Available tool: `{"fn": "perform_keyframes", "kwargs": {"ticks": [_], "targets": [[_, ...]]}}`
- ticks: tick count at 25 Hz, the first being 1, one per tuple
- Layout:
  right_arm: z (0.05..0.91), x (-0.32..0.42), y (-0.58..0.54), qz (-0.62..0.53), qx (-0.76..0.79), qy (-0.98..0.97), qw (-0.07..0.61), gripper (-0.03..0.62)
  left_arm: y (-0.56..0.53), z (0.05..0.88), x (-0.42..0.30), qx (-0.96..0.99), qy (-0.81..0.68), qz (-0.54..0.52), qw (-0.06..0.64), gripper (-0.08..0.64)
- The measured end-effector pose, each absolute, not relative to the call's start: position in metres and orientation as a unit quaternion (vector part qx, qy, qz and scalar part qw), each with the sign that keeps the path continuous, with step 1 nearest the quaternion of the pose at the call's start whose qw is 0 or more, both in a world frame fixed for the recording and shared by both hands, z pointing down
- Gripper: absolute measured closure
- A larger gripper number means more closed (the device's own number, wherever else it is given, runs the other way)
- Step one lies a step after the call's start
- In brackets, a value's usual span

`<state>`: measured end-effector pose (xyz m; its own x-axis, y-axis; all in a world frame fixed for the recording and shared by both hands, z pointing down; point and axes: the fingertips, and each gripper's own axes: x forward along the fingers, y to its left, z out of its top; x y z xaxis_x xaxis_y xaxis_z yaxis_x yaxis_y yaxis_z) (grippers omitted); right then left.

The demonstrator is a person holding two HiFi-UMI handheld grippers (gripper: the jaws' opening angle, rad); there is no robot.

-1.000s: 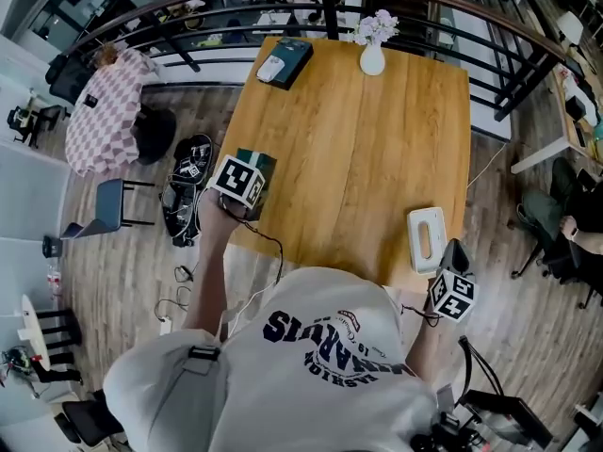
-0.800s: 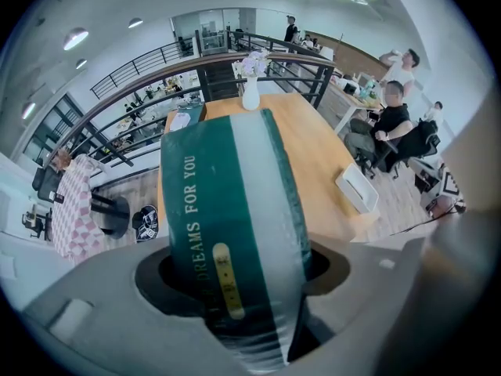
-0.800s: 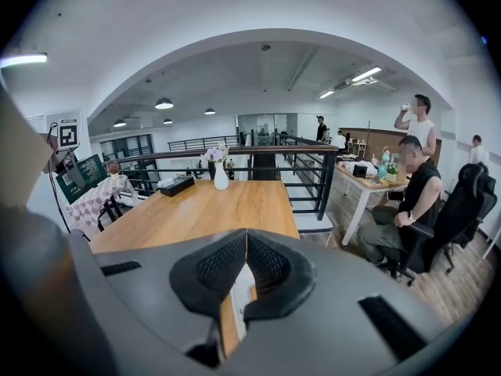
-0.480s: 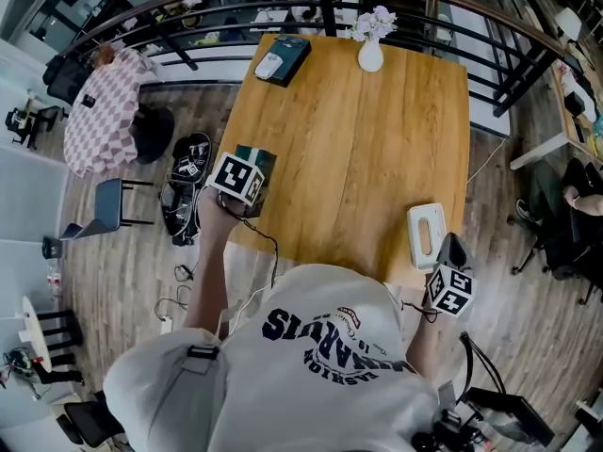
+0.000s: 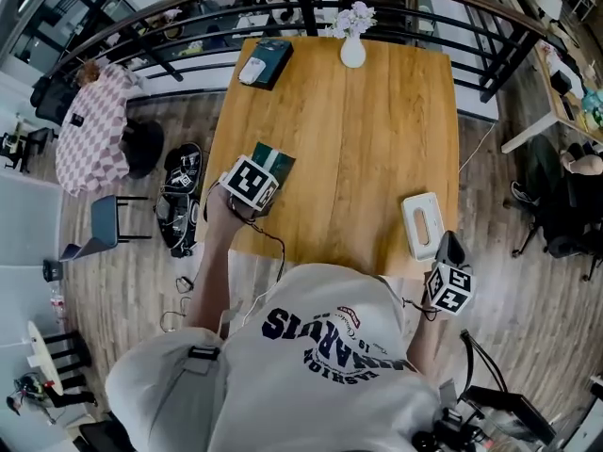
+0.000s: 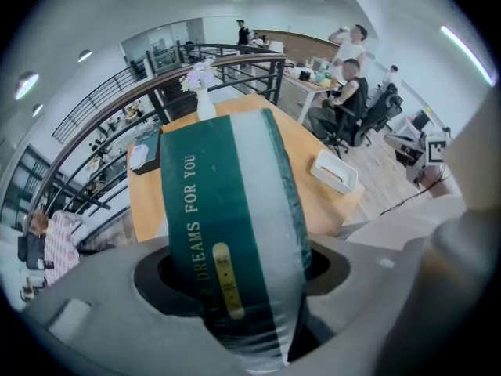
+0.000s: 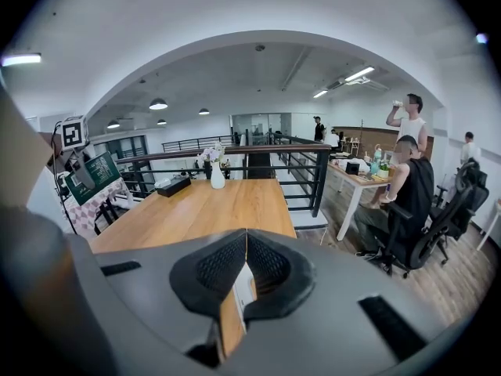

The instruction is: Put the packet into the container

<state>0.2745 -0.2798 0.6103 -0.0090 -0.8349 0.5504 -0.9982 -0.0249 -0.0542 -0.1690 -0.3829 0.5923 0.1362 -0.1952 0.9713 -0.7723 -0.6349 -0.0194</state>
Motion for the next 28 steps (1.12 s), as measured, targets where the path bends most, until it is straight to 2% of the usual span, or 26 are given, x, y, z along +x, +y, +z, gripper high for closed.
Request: {"fn": "perform_keyframes", "kwargs": {"ticks": [12,22,28], "targets": [[0.613,0.297,-0.234,0.237,0.719,-0.631,0.169,0.583,-0.387,0.607,-0.045,0.762,-0.096,0.641,-0.01,0.245],[0.612,0.329,-0.178,0.251,0.764,-0.576,0.148,0.584,-0.374,0.609,0.022,0.752,0.003,0.655,-0.073,0.245],[0.608,0.339,-0.155,0.249,0.785,-0.549,0.143,0.584,-0.368,0.617,0.06,0.745,0.076,0.646,-0.148,0.245]]}}
